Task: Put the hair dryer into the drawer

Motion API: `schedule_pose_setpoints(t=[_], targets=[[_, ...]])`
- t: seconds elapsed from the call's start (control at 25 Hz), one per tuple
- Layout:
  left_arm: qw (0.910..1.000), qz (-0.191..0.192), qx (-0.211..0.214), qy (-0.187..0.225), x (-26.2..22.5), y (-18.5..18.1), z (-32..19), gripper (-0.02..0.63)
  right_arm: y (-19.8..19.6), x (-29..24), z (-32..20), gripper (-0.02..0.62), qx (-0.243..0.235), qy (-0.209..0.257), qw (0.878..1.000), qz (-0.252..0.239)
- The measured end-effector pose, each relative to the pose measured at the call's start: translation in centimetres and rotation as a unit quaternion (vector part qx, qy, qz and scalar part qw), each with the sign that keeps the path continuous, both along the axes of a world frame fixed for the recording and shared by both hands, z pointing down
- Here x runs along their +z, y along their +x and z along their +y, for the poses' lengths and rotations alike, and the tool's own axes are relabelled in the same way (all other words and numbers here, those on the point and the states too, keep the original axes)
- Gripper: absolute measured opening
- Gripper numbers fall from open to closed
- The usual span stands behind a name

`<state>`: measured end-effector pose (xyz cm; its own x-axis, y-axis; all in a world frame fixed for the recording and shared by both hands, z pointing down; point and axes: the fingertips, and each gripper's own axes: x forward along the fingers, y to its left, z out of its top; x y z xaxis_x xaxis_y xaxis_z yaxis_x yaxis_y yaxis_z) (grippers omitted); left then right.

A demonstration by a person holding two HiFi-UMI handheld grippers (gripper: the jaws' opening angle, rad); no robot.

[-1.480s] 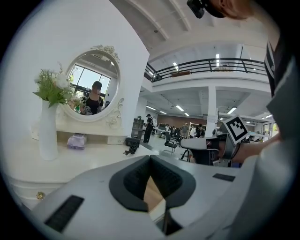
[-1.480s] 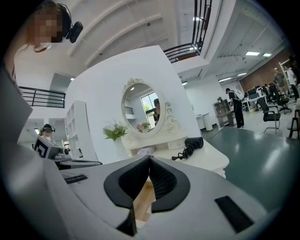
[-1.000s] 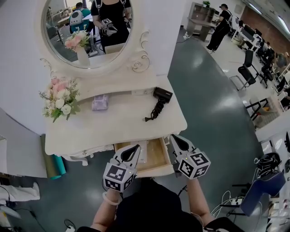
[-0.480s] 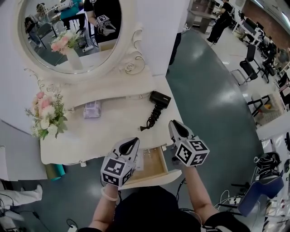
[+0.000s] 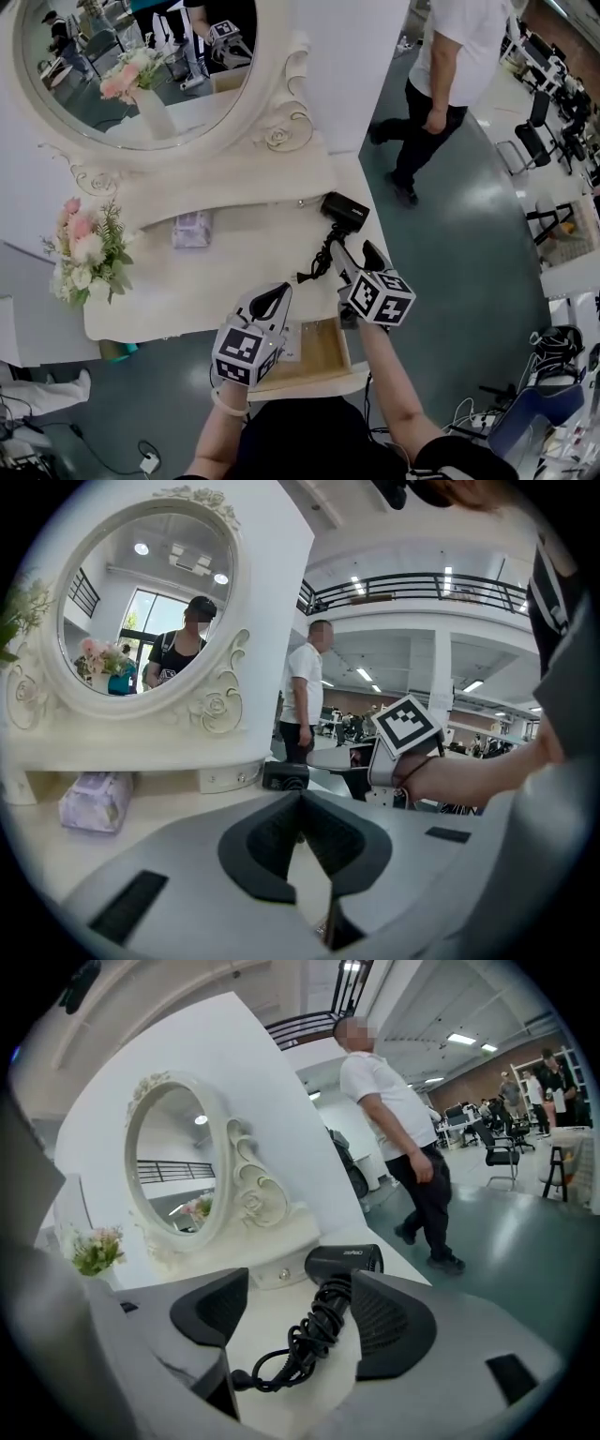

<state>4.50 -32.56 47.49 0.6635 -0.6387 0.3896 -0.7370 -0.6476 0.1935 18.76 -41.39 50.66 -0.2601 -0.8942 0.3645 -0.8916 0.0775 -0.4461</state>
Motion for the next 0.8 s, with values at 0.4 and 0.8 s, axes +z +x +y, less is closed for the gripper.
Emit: schedule_pose_setpoints(t=[0.4, 0.8], targets=[[0.9993, 0.001, -0.026, -0.026, 2.2, -1.0, -2.7, 0.019, 0.2, 5.0, -3.7, 0.45, 0.024, -0.055, 0.998, -0.004], [0.998, -0.004, -0.039, -0.049, 4.8, -1.1, -5.0, 0.018, 0.5, 8.7, -6.0, 0.462, 0.048, -0.096, 0.994, 0.023]])
